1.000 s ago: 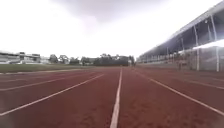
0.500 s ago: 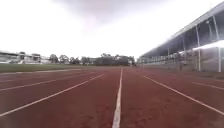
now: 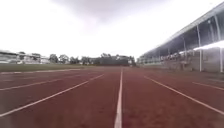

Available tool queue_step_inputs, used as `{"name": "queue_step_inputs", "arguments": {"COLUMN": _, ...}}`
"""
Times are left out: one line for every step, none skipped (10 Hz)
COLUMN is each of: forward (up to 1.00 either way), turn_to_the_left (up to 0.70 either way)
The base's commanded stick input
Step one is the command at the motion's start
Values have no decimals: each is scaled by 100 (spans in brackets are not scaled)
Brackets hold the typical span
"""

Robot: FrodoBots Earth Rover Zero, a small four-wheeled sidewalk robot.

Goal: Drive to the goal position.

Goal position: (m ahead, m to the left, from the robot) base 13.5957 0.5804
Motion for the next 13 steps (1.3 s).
{"name": "queue_step_inputs", "arguments": {"forward": 45, "turn_to_the_left": 0}}
{"name": "queue_step_inputs", "arguments": {"forward": 45, "turn_to_the_left": 0}}
{"name": "queue_step_inputs", "arguments": {"forward": 45, "turn_to_the_left": 0}}
{"name": "queue_step_inputs", "arguments": {"forward": 45, "turn_to_the_left": 0}}
{"name": "queue_step_inputs", "arguments": {"forward": 45, "turn_to_the_left": 0}}
{"name": "queue_step_inputs", "arguments": {"forward": 45, "turn_to_the_left": 0}}
{"name": "queue_step_inputs", "arguments": {"forward": 45, "turn_to_the_left": 0}}
{"name": "queue_step_inputs", "arguments": {"forward": 45, "turn_to_the_left": 0}}
{"name": "queue_step_inputs", "arguments": {"forward": 45, "turn_to_the_left": 0}}
{"name": "queue_step_inputs", "arguments": {"forward": 45, "turn_to_the_left": 0}}
{"name": "queue_step_inputs", "arguments": {"forward": 45, "turn_to_the_left": 0}}
{"name": "queue_step_inputs", "arguments": {"forward": 45, "turn_to_the_left": 0}}
{"name": "queue_step_inputs", "arguments": {"forward": 45, "turn_to_the_left": 0}}
